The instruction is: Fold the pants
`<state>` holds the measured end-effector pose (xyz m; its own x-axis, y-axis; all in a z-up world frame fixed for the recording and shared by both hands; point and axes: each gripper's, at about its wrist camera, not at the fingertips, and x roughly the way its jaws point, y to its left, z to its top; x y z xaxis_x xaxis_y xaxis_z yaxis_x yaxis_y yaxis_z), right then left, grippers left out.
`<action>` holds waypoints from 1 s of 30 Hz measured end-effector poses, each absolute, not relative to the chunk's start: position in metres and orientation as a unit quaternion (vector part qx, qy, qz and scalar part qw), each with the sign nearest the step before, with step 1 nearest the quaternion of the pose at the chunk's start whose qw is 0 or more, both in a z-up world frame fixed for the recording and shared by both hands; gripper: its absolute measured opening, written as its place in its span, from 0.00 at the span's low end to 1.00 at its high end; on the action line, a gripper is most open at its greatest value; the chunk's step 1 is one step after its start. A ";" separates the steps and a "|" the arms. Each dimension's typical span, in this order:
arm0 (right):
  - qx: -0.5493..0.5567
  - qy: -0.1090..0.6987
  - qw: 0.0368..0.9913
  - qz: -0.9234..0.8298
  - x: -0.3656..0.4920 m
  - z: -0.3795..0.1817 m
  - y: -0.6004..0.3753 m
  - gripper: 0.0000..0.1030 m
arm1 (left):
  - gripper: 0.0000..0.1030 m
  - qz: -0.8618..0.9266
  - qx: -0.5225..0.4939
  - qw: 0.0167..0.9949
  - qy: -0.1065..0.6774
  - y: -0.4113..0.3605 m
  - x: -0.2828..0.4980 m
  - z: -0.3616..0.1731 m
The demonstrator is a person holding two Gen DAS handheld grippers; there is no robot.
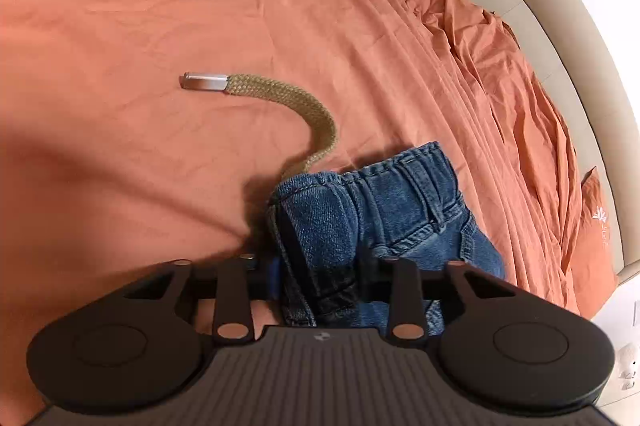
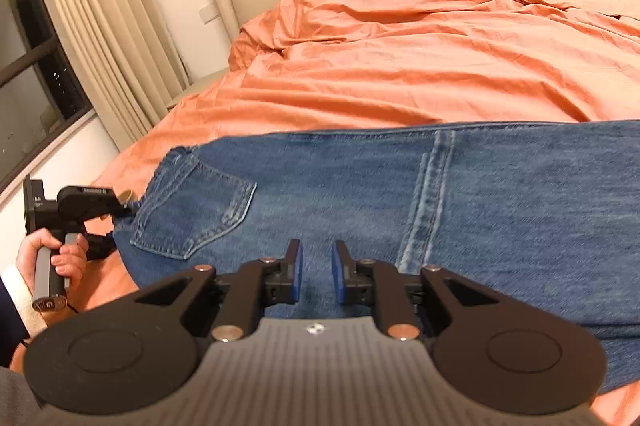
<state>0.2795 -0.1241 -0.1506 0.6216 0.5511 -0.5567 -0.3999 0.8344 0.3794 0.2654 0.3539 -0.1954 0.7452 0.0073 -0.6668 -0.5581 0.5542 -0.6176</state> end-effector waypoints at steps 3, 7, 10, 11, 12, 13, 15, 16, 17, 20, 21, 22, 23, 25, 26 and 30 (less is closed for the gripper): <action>0.107 0.348 0.899 0.243 0.281 -0.139 -0.134 0.12 | 0.22 0.172 -0.417 0.840 0.303 0.344 0.264 -0.168; 0.115 0.362 0.899 0.218 0.281 -0.122 -0.160 0.12 | 0.21 0.155 -0.365 0.878 0.269 0.311 0.262 -0.108; 0.131 0.378 0.893 0.207 0.281 -0.110 -0.185 0.13 | 0.21 0.134 -0.308 0.910 0.244 0.263 0.260 -0.060; 0.130 0.385 0.892 0.200 0.281 -0.107 -0.192 0.13 | 0.21 0.128 -0.280 0.922 0.237 0.242 0.259 -0.045; 0.129 0.391 0.890 0.196 0.280 -0.104 -0.200 0.13 | 0.21 0.121 -0.249 0.933 0.229 0.220 0.259 -0.032; 0.129 0.394 0.889 0.193 0.278 -0.101 -0.208 0.15 | 0.21 0.111 -0.212 0.945 0.221 0.192 0.259 -0.018; 0.138 0.398 0.888 0.185 0.275 -0.097 -0.226 0.17 | 0.21 0.091 -0.156 0.961 0.211 0.144 0.261 0.000; 0.146 0.399 0.887 0.181 0.274 -0.096 -0.235 0.19 | 0.21 0.079 -0.125 0.967 0.207 0.117 0.261 0.006; 0.157 0.400 0.886 0.175 0.272 -0.096 -0.246 0.20 | 0.21 0.067 -0.091 0.972 0.205 0.088 0.262 0.009; 0.200 0.407 0.877 0.157 0.273 -0.100 -0.277 0.20 | 0.21 0.039 0.003 0.978 0.203 0.009 0.268 0.002; 0.214 0.408 0.875 0.149 0.274 -0.102 -0.286 0.20 | 0.21 0.027 0.028 0.978 0.206 -0.016 0.269 -0.005; 0.227 0.409 0.873 0.140 0.275 -0.104 -0.296 0.20 | 0.21 0.014 0.054 0.976 0.211 -0.041 0.271 -0.014; 0.237 0.409 0.871 0.134 0.276 -0.106 -0.304 0.20 | 0.21 0.004 0.074 0.973 0.217 -0.061 0.271 -0.024; 0.255 0.412 0.866 0.122 0.280 -0.112 -0.319 0.20 | 0.21 -0.023 0.109 0.965 0.238 -0.100 0.272 -0.049; 0.265 0.415 0.863 0.117 0.282 -0.116 -0.326 0.20 | 0.21 -0.037 0.117 0.960 0.253 -0.114 0.272 -0.064; 0.303 0.425 0.847 0.097 0.288 -0.131 -0.351 0.20 | 0.21 -0.080 0.131 0.928 0.338 -0.154 0.277 -0.123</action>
<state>0.2875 -0.3511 -0.1305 0.6201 0.4218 -0.6614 0.0938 0.7972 0.5964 0.2770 -0.1541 -0.1234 0.7582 -0.0595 -0.6494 0.2369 0.9529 0.1894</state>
